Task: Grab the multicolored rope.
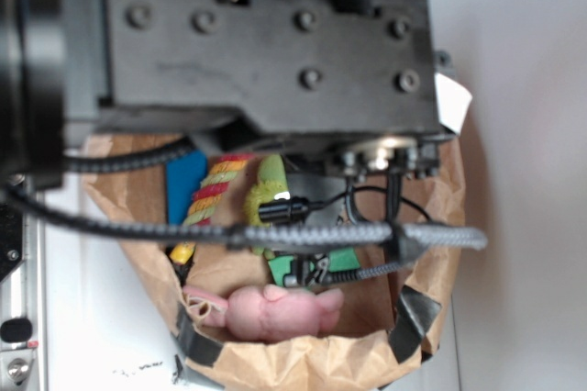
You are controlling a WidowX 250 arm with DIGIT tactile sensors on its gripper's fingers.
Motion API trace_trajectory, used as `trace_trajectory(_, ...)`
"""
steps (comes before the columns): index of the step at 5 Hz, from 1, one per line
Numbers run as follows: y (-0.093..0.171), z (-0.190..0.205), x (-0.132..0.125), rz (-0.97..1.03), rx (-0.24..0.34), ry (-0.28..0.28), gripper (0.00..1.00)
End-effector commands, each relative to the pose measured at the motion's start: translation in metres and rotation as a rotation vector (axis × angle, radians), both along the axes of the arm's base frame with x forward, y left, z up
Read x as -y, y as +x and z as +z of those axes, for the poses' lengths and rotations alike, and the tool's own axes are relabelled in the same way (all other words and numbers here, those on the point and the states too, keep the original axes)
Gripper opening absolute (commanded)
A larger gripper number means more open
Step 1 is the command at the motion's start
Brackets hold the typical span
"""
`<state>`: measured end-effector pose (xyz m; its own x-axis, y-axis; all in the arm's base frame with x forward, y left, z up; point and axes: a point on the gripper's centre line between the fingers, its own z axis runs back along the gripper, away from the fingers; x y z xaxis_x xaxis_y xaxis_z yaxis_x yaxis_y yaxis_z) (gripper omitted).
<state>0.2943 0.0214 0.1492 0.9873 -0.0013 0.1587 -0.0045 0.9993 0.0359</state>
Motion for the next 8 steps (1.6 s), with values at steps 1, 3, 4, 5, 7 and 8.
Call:
trace_trajectory(1, 0.007, 0.018, 0.000, 0.009, 0.059, 0.000, 1.00)
trace_trajectory(3, 0.004, -0.008, -0.026, 0.458, 0.131, -0.014, 1.00)
trace_trajectory(4, 0.011, -0.023, -0.014, 0.610, 0.079, 0.053, 1.00)
trace_trajectory(5, 0.022, -0.034, 0.000, 0.638, 0.019, 0.082, 1.00)
trace_trajectory(7, 0.055, -0.035, -0.008, 0.595, 0.027, 0.058, 1.00)
trace_trajectory(8, 0.055, -0.035, -0.008, 0.595, 0.027, 0.058, 1.00)
